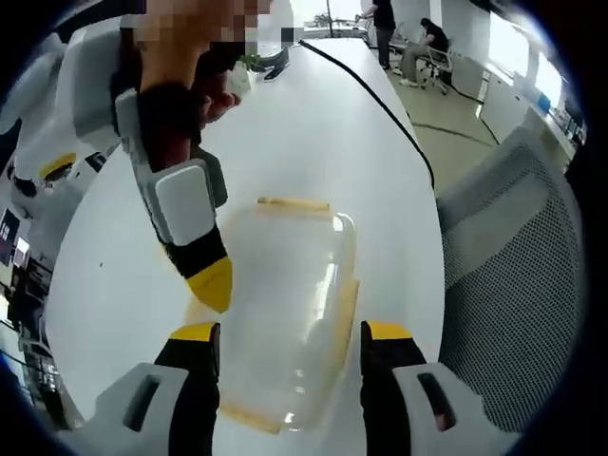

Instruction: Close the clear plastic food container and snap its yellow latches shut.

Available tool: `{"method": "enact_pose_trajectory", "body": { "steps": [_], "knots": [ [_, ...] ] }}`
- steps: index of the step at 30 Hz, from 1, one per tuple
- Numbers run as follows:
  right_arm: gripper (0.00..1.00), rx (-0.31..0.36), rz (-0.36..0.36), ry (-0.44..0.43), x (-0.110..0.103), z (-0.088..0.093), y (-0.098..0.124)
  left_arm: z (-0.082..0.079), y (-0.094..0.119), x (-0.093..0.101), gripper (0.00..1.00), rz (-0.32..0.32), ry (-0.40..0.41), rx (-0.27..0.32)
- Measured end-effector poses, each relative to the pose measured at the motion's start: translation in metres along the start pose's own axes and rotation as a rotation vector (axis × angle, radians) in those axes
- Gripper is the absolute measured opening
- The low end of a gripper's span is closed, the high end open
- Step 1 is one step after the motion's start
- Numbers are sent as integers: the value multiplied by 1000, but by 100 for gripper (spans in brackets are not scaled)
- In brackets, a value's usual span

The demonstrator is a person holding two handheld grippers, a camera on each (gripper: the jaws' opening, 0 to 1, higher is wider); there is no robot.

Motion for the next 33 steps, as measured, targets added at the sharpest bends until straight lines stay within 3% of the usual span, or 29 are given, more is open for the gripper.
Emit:
{"method": "enact_pose_trajectory", "body": {
  "steps": [14, 26, 33],
  "knots": [
    [26, -23, -126, -55, 7, 2, -3, 0, -3, -2, 57, -46, -64, -1],
    [23, -25, -152, -70, 7, 5, -4, 1, -4, -2, 55, -39, -69, 23],
    [21, 9, -161, -115, 9, 7, -4, 1, -4, -1, 55, -51, -90, 25]
  ]
}}
Point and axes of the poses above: the point that each gripper's makers call its tool centre point, and the gripper's own axes: y roughly backward along the fingers, x roughly to its right, z roughly out of its underside, the point moved 4 cm from there along y, roughly backward along the fingers, and after that the axes turned 1 degree about y, right-handed, at the moved point
